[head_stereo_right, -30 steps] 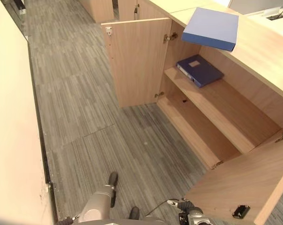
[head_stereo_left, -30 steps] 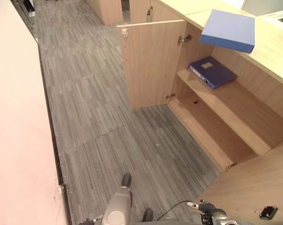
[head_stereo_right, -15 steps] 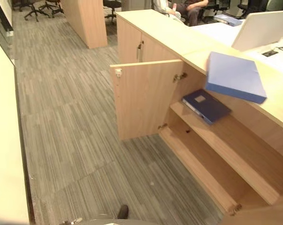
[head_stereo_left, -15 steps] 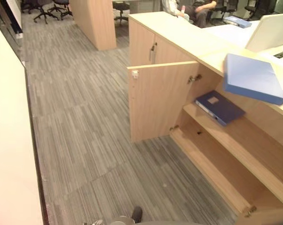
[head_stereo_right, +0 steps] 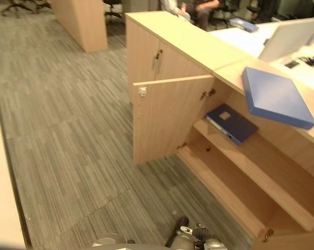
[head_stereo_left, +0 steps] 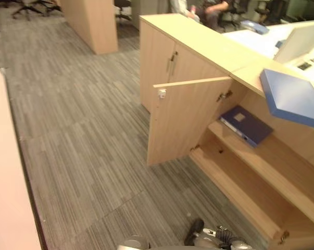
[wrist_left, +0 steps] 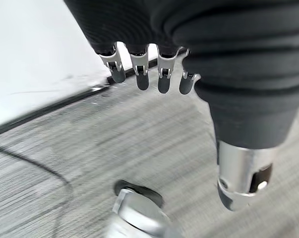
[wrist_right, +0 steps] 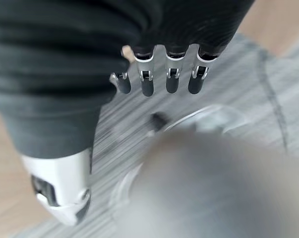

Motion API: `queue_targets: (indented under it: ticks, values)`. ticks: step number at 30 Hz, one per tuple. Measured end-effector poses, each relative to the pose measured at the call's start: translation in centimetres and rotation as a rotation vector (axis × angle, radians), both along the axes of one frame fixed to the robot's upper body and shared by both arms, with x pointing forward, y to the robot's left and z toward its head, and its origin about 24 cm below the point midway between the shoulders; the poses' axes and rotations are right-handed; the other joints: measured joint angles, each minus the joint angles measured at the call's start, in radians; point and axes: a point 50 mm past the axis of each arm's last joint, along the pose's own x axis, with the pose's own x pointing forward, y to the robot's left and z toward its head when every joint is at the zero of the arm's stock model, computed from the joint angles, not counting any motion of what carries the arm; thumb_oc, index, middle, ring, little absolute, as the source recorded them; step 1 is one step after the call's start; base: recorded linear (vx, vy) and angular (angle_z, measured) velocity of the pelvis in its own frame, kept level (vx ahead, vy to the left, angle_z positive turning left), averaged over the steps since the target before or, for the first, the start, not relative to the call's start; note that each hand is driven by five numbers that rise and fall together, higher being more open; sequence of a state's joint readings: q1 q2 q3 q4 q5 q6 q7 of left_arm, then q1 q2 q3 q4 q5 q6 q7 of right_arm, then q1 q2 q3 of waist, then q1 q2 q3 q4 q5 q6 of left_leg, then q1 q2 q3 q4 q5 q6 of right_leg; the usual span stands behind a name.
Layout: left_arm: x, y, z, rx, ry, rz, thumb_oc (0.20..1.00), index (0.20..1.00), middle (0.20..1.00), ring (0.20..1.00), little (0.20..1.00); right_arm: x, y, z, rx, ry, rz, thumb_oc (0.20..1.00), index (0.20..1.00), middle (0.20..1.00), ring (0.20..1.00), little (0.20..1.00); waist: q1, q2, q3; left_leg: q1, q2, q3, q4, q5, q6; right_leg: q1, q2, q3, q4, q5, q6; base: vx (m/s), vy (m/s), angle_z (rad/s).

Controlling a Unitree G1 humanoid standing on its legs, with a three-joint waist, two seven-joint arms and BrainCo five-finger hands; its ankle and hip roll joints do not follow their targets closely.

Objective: Put the empty folder in the office cabinet

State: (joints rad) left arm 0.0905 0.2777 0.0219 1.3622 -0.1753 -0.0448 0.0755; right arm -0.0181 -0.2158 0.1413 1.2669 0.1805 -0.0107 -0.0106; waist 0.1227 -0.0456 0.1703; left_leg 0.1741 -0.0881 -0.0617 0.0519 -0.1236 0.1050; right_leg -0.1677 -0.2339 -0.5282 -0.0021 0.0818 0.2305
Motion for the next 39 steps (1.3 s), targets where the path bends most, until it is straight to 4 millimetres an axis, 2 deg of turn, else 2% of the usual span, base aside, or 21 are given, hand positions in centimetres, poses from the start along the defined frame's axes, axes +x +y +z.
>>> queue_targets:
  ticks: [3, 5, 6, 7, 8, 9, 10, 11, 14, 19, 22, 23, 24, 25, 27, 28, 29, 30, 33, 35, 39]
  values:
    - [1.1, -0.1, 0.1, -0.004, -0.047, -0.014, 1.000, 1.000, 1.000, 1.000, 1.000, -1.2, 0.1, -0.3, 0.000, 0.033, -0.003, 1.000, 1.000, 1.000, 1.000, 1.000, -0.001, 0.014, -0.015, 0.112, 0.006, 0.003, -0.095, -0.006, -0.014, 0.074, 0.022, -0.093, 0.091, -0.003, -0.070, 0.23, -0.067, 0.00]
    - [0.9, -0.5, -0.1, -0.016, -0.034, -0.009, 1.000, 1.000, 1.000, 1.000, 1.000, -1.5, -0.3, -0.3, -0.010, 0.052, -0.006, 1.000, 1.000, 1.000, 1.000, 1.000, -0.003, 0.031, -0.032, 0.127, 0.016, 0.005, -0.097, -0.015, -0.031, 0.084, 0.033, -0.111, 0.084, 0.052, -0.163, 0.17, -0.098, -0.14]
    - [0.4, -0.8, -0.2, -0.021, -0.007, -0.021, 1.000, 1.000, 1.000, 1.000, 1.000, -1.5, -0.6, -0.2, -0.017, 0.051, -0.003, 1.000, 1.000, 1.000, 1.000, 1.000, -0.006, 0.040, -0.055, 0.127, 0.032, 0.008, -0.073, -0.026, -0.063, 0.096, 0.058, -0.111, 0.076, 0.047, -0.251, 0.15, -0.112, -0.01]
    - [0.2, -1.0, -0.3, -0.027, 0.002, -0.019, 1.000, 1.000, 1.000, 1.000, 1.000, -1.4, -0.8, -0.2, -0.022, 0.050, -0.003, 1.000, 1.000, 1.000, 1.000, 1.000, -0.004, 0.046, -0.057, 0.123, 0.034, 0.011, -0.032, -0.037, -0.091, 0.116, 0.067, -0.107, 0.057, 0.048, -0.273, 0.20, -0.166, -0.06]
    - [0.0, -1.1, -0.3, -0.030, 0.005, -0.018, 1.000, 1.000, 1.000, 1.000, 1.000, -1.3, -0.7, -0.1, -0.022, 0.045, -0.002, 1.000, 1.000, 1.000, 1.000, 1.000, -0.002, 0.032, -0.055, 0.082, 0.020, 0.024, 0.059, -0.053, -0.132, 0.139, 0.063, -0.087, 0.027, 0.052, -0.279, 0.20, -0.187, -0.14]
    - [-0.1, -1.3, -0.4, -0.034, 0.009, -0.023, 1.000, 1.000, 1.000, 1.000, 1.000, -1.2, -0.6, -0.1, -0.020, 0.042, 0.000, 1.000, 1.000, 1.000, 1.000, 1.000, 0.000, 0.006, -0.054, 0.056, 0.019, 0.044, 0.063, -0.082, -0.128, 0.162, 0.053, -0.080, -0.011, 0.049, -0.286, 0.20, -0.195, -0.05]
    - [0.0, -1.5, -0.5, -0.038, 0.012, -0.046, 1.000, 1.000, 1.000, 1.000, 1.000, -1.5, -0.8, -0.1, -0.024, 0.046, 0.001, 1.000, 1.000, 1.000, 1.000, 1.000, -0.008, 0.012, -0.066, 0.048, 0.052, 0.063, -0.042, -0.061, -0.136, 0.168, 0.063, -0.086, -0.014, 0.050, -0.271, 0.14, -0.151, 0.02]
    - [0.3, -1.9, -0.5, -0.048, 0.007, -0.067, 1.000, 1.000, 1.000, 1.000, 1.000, -1.2, -1.5, 0.1, -0.041, 0.036, 0.006, 1.000, 1.000, 1.000, 1.000, 1.000, -0.010, 0.048, -0.072, 0.023, 0.119, 0.075, -0.115, 0.013, -0.137, 0.168, 0.098, -0.089, -0.012, 0.042, -0.253, 0.15, -0.152, -0.18]
    - [0.8, -1.3, -0.3, -0.029, -0.005, -0.069, 1.000, 1.000, 1.000, 1.000, 1.000, -0.7, -1.3, 0.1, -0.041, 0.026, 0.023, 1.000, 1.000, 1.000, 1.000, 1.000, -0.028, 0.044, -0.086, 0.025, 0.143, 0.092, -0.093, 0.009, -0.135, 0.170, 0.127, -0.042, -0.024, 0.020, -0.216, 0.16, -0.168, -0.19]
    - [2.2, -1.1, -0.1, -0.023, -0.044, -0.091, 1.000, 1.000, 1.000, 1.000, 1.000, -0.8, -1.4, 0.1, -0.048, 0.033, 0.014, 1.000, 1.000, 1.000, 1.000, 1.000, -0.052, 0.026, -0.092, 0.029, 0.160, 0.121, -0.089, 0.008, -0.142, 0.154, 0.149, 0.005, -0.019, 0.014, -0.231, 0.17, -0.187, -0.22]
    - [3.0, -1.3, -0.1, -0.027, -0.058, -0.116, 1.000, 1.000, 1.000, 1.000, 1.000, -1.5, -1.4, 0.0, -0.043, 0.047, -0.006, 1.000, 1.000, 1.000, 1.000, 1.000, -0.071, 0.019, -0.097, 0.024, 0.176, 0.137, -0.020, -0.015, -0.180, 0.161, 0.175, 0.045, -0.019, -0.004, -0.229, 0.14, -0.224, -0.35]
    - [2.9, -1.2, -0.1, -0.026, -0.055, -0.116, 1.000, 1.000, 1.000, 1.000, 1.000, -1.2, -1.3, 0.0, -0.037, 0.038, -0.011, 1.000, 1.000, 1.000, 1.000, 1.000, -0.070, 0.011, -0.093, 0.008, 0.176, 0.143, 0.051, -0.034, -0.206, 0.172, 0.182, 0.059, -0.026, -0.013, -0.233, 0.06, -0.154, -0.42]
    - [3.0, -0.8, 0.0, -0.021, -0.058, -0.117, 1.000, 1.000, 1.000, 1.000, 1.000, -1.2, -0.7, -0.1, -0.022, 0.038, -0.014, 1.000, 1.000, 1.000, 1.000, 1.000, -0.067, -0.010, -0.089, -0.055, 0.178, 0.154, 0.220, -0.052, -0.233, 0.182, 0.185, 0.097, -0.037, -0.025, -0.250, 0.06, -0.180, -0.62]
    - [2.9, -0.6, 0.1, -0.018, -0.051, -0.122, 1.000, 1.000, 1.000, 1.000, 1.000, -1.3, -0.4, -0.2, -0.014, 0.043, -0.011, 1.000, 1.000, 1.000, 1.000, 1.000, -0.055, -0.028, -0.085, -0.142, 0.184, 0.150, 0.418, -0.046, -0.228, 0.213, 0.185, 0.140, -0.066, -0.024, -0.267, 0.05, -0.119, -0.85]
    - [3.1, -1.7, -0.2, -0.051, -0.065, -0.126, 1.000, 1.000, 1.000, 1.000, 1.000, -1.6, -1.0, -0.1, -0.030, 0.045, -0.015, 1.000, 1.000, 1.000, 1.000, 1.000, -0.060, -0.003, -0.090, -0.247, 0.197, 0.086, 0.656, 0.017, -0.242, 0.228, 0.232, 0.164, -0.073, -0.034, -0.305, 0.06, -0.061, -0.51]
    - [3.7, -2.0, -0.2, -0.054, -0.079, -0.147, 1.000, 1.000, 1.000, 1.000, 1.000, -1.5, -1.3, 0.0, -0.039, 0.040, -0.016, 1.000, 1.000, 1.000, 1.000, 1.000, -0.056, -0.003, -0.081, -0.319, 0.191, 0.048, 0.789, 0.082, -0.229, 0.223, 0.232, 0.180, -0.073, -0.037, -0.309, 0.08, 0.035, -0.81]
    - [5.3, -2.8, -0.1, -0.070, -0.125, -0.201, 1.000, 1.000, 1.000, 1.000, 1.000, -0.6, -1.7, 0.2, -0.054, 0.046, -0.013, 1.000, 1.000, 1.000, 1.000, 1.000, -0.025, -0.009, -0.052, -0.424, 0.151, 0.019, 0.783, 0.026, -0.171, 0.217, 0.226, 0.259, -0.071, -0.040, -0.336, 0.04, 0.080, -1.08]
    - [5.6, -2.8, 0.0, -0.071, -0.132, -0.220, 1.000, 1.000, 1.000, 1.000, 1.000, -0.1, -1.7, 0.3, -0.057, 0.037, -0.002, 1.000, 1.000, 1.000, 1.000, 1.000, -0.024, -0.015, -0.039, -0.438, 0.144, 0.018, 0.692, 0.025, -0.167, 0.221, 0.223, 0.259, -0.079, -0.034, -0.343, 0.05, 0.113, -1.22]
    - [6.5, -3.2, 0.1, -0.081, -0.146, -0.268, 1.000, 1.000, 1.000, 1.000, 1.000, -0.1, -1.8, 0.3, -0.061, 0.042, 0.013, 1.000, 1.000, 1.000, 1.000, 1.000, -0.046, -0.013, -0.018, -0.431, 0.103, -0.068, 0.374, 0.048, -0.193, 0.237, 0.228, 0.305, -0.090, -0.034, -0.337, 0.13, 0.129, -0.59]
    - [7.8, -4.0, 0.4, -0.096, -0.185, -0.344, 1.000, 1.000, 1.000, 1.000, 1.000, 1.1, -2.6, 0.8, -0.092, 0.021, 0.044, 1.000, 1.000, 1.000, 1.000, 1.000, -0.032, 0.020, -0.009, -0.361, 0.064, -0.261, 0.008, 0.124, -0.211, 0.248, 0.248, 0.404, -0.091, -0.026, -0.314, 0.15, 0.144, -1.31]
    - [10.6, -5.5, 1.1, -0.125, -0.277, -0.455, 1.000, 1.000, 1.000, 1.000, 1.000, 2.0, -3.7, 1.3, -0.137, 0.011, 0.099, 1.000, 1.000, 1.000, 1.000, 1.000, -0.061, 0.076, -0.012, -0.322, 0.040, -0.404, -0.036, 0.177, -0.213, 0.295, 0.282, 0.486, -0.089, -0.055, -0.306, 0.11, 0.201, -0.82]
